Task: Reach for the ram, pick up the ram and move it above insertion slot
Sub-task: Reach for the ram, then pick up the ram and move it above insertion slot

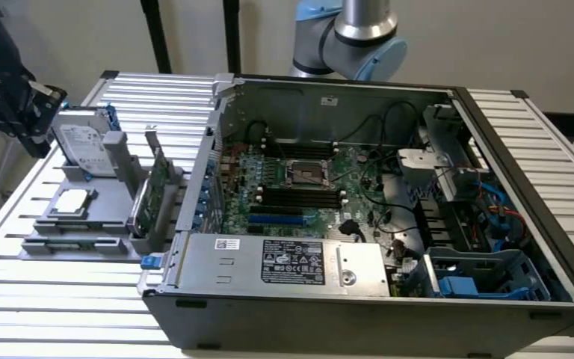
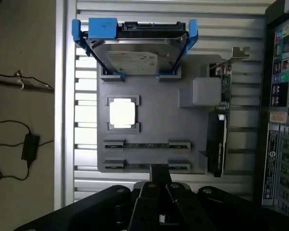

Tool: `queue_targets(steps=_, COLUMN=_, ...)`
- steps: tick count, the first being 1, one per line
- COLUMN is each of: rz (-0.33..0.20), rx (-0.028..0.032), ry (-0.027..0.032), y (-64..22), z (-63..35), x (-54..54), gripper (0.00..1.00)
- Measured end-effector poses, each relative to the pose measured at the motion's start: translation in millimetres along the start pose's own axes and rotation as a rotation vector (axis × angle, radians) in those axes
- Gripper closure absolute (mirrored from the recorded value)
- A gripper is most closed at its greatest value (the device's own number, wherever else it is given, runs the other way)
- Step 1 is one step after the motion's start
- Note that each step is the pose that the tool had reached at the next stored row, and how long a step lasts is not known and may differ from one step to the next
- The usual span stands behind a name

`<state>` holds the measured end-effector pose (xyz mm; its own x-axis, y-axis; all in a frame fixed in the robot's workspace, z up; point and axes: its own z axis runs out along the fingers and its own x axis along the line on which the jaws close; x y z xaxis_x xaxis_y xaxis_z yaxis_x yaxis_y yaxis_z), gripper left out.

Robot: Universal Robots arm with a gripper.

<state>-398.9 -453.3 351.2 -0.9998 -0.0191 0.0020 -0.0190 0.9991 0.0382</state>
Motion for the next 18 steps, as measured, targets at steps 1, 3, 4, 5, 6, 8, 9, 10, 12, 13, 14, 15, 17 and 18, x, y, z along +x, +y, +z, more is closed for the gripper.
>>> queue_targets(steps=1, rz=0.000, rx=-0.0001, ry=0.0002, y=-4.7, z=1.4, x=0.1, gripper=0.89)
queue_targets(steps=3, rz=0.000, rx=-0.0001, ry=0.0007, y=-13.7, z=3.8, x=0.3, gripper=0.89)
queue_targets(steps=4, rz=0.000, rx=-0.0001, ry=0.0008, y=-17.4, z=4.3, x=0.3, gripper=0.89)
queue_targets(steps=5, rz=0.000, rx=0.0000, ry=0.0009, y=-19.2, z=4.5, x=0.4, gripper=0.89)
queue_targets(steps=6, rz=0.000, rx=0.0000, ry=0.0009, y=-19.5, z=4.5, x=0.4, gripper=0.89)
queue_targets(steps=8, rz=-0.002, rx=0.0001, ry=0.0010, y=-19.6, z=4.5, x=0.4, gripper=0.89)
queue_targets(steps=9, rz=-0.015, rx=0.0002, ry=0.0015, y=-19.6, z=4.6, x=0.4, gripper=0.89)
queue_targets(steps=10, rz=-0.033, rx=0.0001, ry=0.0020, y=-19.7, z=4.9, x=0.4, gripper=0.89)
queue_targets(steps=12, rz=-0.069, rx=0.0002, ry=0.0034, y=-19.7, z=5.2, x=0.4, gripper=0.89)
queue_targets(steps=13, rz=-0.088, rx=0.0003, ry=0.0042, y=-19.7, z=5.3, x=0.4, gripper=0.89)
queue_targets(steps=14, rz=-0.106, rx=0.0003, ry=0.0048, y=-19.7, z=5.5, x=0.3, gripper=0.89)
queue_targets(steps=15, rz=-0.124, rx=0.0003, ry=0.0055, y=-19.7, z=5.6, x=0.4, gripper=0.89)
queue_targets(steps=17, rz=-0.160, rx=0.0004, ry=0.0069, y=-19.7, z=5.9, x=0.4, gripper=0.89)
queue_targets(steps=18, rz=-0.179, rx=0.0005, ry=0.0076, y=-19.8, z=6.0, x=0.4, gripper=0.89)
